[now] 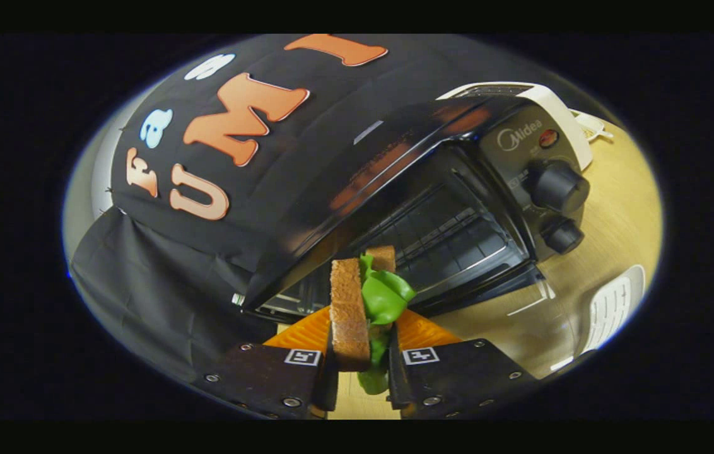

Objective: Open the toaster oven, put the food inside, and close the toaster oven door.

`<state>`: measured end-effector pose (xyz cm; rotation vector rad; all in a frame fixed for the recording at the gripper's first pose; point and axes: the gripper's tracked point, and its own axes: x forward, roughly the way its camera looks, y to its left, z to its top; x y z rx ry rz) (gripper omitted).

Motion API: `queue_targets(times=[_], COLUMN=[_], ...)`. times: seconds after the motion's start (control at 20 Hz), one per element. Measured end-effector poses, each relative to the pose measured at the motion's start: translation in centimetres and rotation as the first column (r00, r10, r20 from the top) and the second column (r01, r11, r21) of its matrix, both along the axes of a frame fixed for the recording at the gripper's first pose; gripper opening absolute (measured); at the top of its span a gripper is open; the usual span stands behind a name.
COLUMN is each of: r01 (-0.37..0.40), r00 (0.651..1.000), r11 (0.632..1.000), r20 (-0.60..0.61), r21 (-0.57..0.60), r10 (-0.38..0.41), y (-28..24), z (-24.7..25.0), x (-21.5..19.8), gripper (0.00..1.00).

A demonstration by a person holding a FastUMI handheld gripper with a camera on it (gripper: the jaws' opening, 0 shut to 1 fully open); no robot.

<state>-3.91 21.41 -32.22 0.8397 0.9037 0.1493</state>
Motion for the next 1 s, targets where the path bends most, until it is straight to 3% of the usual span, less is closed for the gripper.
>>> queue_targets(times=[0.3, 0.7, 0.8, 1.0], r01=[0.099, 0.191, 0.213, 0.180], r00=[0.995, 0.981, 0.976, 0.984], r11=[0.991, 0.981, 0.977, 0.952], r20=[0.014, 0.037, 0.043, 0.045], r21=[0.087, 0.022, -0.011, -0.248], r10=[-0.101, -0.192, -0.212, -0.174], y=[2.0, 1.9, 2.1, 0.6], z=[-1.7, -3.5, -3.1, -3.3], x=[2.3, 4.3, 4.2, 4.6], gripper=[0.33, 0.33, 0.39, 0.62])
